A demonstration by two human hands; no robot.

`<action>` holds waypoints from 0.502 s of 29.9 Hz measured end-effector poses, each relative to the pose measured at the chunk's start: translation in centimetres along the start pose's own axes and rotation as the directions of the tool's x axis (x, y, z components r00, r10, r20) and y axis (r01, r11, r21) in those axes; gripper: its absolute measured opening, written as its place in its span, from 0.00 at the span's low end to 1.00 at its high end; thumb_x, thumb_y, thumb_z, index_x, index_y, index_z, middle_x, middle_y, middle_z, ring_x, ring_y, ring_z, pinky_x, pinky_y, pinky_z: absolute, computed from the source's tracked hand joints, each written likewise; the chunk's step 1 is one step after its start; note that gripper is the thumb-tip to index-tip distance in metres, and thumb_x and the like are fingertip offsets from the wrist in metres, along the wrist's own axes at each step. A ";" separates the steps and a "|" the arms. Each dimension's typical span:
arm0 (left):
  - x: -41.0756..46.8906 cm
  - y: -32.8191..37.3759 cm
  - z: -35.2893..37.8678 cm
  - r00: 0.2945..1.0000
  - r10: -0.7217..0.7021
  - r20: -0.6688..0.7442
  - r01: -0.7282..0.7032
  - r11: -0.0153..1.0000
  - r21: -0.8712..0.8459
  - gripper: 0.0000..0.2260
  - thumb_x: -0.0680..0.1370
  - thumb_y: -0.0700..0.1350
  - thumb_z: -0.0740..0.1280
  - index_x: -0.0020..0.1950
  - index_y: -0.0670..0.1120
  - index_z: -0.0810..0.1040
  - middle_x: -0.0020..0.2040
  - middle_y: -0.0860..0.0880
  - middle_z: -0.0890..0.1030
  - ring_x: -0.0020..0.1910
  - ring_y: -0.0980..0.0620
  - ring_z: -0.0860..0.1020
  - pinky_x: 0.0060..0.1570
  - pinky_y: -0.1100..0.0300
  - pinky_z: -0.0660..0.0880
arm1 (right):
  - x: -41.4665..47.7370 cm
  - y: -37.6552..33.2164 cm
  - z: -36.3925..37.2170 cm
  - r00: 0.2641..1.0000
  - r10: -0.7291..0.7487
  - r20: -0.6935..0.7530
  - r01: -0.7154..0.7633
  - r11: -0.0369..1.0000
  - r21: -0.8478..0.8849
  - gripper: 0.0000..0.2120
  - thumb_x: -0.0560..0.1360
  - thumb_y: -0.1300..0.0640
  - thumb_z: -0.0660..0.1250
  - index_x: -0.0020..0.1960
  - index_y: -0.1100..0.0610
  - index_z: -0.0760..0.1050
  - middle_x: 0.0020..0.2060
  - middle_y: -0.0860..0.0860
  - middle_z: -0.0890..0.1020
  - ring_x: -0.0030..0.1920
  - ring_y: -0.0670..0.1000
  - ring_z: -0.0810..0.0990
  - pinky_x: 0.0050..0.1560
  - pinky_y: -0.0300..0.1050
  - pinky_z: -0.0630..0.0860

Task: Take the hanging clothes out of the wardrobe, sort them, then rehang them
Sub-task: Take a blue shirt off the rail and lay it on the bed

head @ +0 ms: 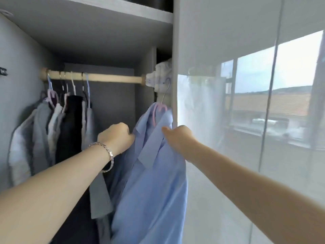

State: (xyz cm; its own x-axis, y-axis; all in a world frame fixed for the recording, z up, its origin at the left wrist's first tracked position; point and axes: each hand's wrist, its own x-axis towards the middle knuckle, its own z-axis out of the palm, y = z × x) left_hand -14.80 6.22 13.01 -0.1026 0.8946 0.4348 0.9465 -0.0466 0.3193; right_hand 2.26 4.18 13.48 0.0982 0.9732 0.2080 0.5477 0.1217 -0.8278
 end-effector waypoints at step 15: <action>-19.3 17.5 11.2 0.818 0.318 0.480 -0.260 0.948 -0.186 0.16 0.76 0.46 0.58 0.31 0.44 0.77 0.30 0.48 0.83 0.33 0.46 0.82 0.41 0.57 0.77 | -22.4 16.5 -18.0 0.960 0.267 -0.082 -0.279 0.887 -0.368 0.28 0.75 0.42 0.63 0.23 0.56 0.61 0.20 0.48 0.63 0.22 0.48 0.61 0.20 0.37 0.58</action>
State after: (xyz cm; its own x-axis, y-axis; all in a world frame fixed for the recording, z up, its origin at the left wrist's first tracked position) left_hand 7.16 -6.86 0.79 0.3641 0.9298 0.0531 0.8668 -0.3592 0.3459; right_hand 24.02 -19.15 4.52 0.3087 0.9509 0.0209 0.7641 -0.2348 -0.6009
